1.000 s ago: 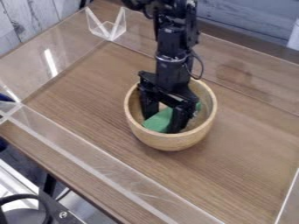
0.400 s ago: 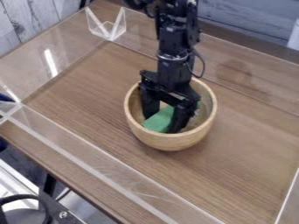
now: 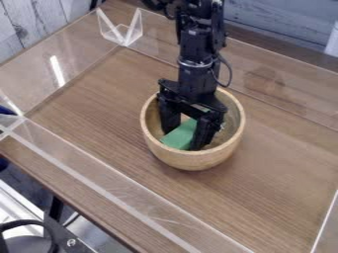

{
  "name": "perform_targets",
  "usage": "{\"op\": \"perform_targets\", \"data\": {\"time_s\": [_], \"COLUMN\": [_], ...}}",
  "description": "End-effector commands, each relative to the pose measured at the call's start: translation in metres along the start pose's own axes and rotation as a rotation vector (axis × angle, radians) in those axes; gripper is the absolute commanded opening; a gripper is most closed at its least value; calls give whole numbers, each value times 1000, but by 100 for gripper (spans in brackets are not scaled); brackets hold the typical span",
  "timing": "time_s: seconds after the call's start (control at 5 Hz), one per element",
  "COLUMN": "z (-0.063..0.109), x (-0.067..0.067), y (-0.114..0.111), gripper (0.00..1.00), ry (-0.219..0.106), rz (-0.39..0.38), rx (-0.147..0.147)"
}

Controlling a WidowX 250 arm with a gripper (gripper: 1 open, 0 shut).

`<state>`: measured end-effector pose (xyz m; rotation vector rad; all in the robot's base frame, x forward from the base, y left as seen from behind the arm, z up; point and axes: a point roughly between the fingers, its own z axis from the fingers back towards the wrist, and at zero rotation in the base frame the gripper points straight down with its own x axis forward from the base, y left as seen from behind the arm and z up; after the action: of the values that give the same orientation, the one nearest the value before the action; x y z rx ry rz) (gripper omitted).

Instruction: Remove the green block from inside the brown bowl and put it on the table

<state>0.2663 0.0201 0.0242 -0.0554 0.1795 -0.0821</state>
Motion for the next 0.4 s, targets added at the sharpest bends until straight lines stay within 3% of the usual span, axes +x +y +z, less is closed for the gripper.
{"op": "perform_targets", "data": {"time_s": [0.0,0.2], "z": [-3,-6], "x": [8,9], "y": [9,11], "gripper": [100,100], "ry": [-33,-30], "rz": [2,4], "rx": [3,1]}}
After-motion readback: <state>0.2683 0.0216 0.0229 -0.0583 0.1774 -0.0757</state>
